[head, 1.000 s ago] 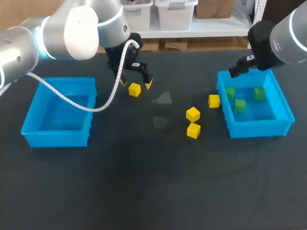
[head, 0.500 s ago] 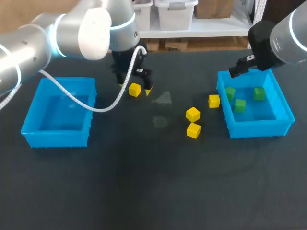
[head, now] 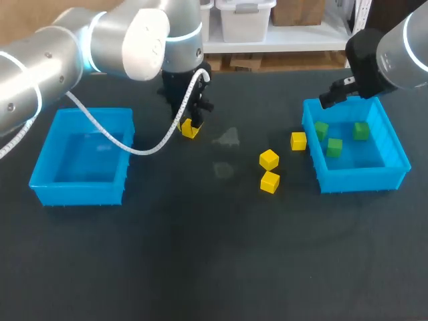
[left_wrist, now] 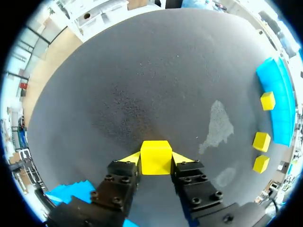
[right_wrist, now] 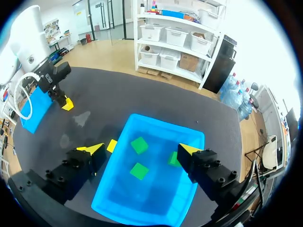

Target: Put the green cubes in the right bin and the yellow cubes in the left bin.

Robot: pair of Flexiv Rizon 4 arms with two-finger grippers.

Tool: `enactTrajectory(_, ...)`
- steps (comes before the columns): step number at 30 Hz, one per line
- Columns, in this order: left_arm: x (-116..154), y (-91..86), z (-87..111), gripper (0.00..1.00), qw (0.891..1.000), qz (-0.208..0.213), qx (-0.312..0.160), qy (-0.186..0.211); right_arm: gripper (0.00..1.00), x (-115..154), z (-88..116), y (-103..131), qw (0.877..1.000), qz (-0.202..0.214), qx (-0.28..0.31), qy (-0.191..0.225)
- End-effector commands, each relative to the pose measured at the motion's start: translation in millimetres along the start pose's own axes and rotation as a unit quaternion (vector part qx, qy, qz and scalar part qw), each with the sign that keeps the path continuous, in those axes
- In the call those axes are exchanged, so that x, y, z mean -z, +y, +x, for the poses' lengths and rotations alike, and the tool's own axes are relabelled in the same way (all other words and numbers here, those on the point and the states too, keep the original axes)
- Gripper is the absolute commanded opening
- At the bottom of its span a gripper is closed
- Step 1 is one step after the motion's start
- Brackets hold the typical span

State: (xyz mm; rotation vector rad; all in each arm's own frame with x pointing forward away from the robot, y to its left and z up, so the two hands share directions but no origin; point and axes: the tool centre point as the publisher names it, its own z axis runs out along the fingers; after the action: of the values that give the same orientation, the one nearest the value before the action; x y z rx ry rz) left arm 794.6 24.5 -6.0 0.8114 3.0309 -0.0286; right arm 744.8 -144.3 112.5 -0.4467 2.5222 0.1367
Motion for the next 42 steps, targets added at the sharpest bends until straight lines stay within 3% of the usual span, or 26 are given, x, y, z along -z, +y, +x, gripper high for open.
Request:
enactTrajectory(1, 20, -0.3, -2.6, 0.00, 1.000, -0.001, -0.007, -0.017, 1.00, 1, 3, 1, 1.000, 0.004, -0.001, -0.004)
enactTrajectory(9, 89, 16.4, -8.0, 0.00, 0.995, 0.011, -0.005, -0.103, 1.00, 1, 3, 1, 1.000, 0.004, -0.001, -0.004)
enactTrajectory(15, 122, 37.2, 14.7, 0.00, 0.993, 0.000, 0.006, -0.118, 1.00, 1, 3, 1, 1.000, 0.004, -0.001, -0.004)
enactTrajectory(19, 135, 53.3, 40.6, 0.00, 0.994, -0.012, 0.028, -0.103, 1.00, 1, 3, 1, 1.000, 0.004, -0.001, -0.004)
enactTrajectory(29, 130, 95.2, 118.7, 0.00, 0.991, -0.027, 0.110, -0.071, 1.00, 1, 3, 1, 1.000, 0.004, -0.001, -0.004)
enactTrajectory(36, 118, 103.2, 161.0, 0.00, 0.986, -0.026, 0.153, -0.052, 1.00, 1, 3, 1, 1.000, 0.004, -0.001, -0.004)
enactTrajectory(42, 101, 99.6, 180.6, 0.00, 0.984, -0.014, 0.173, -0.038, 1.00, 1, 3, 1, 1.000, 0.004, -0.001, -0.004)
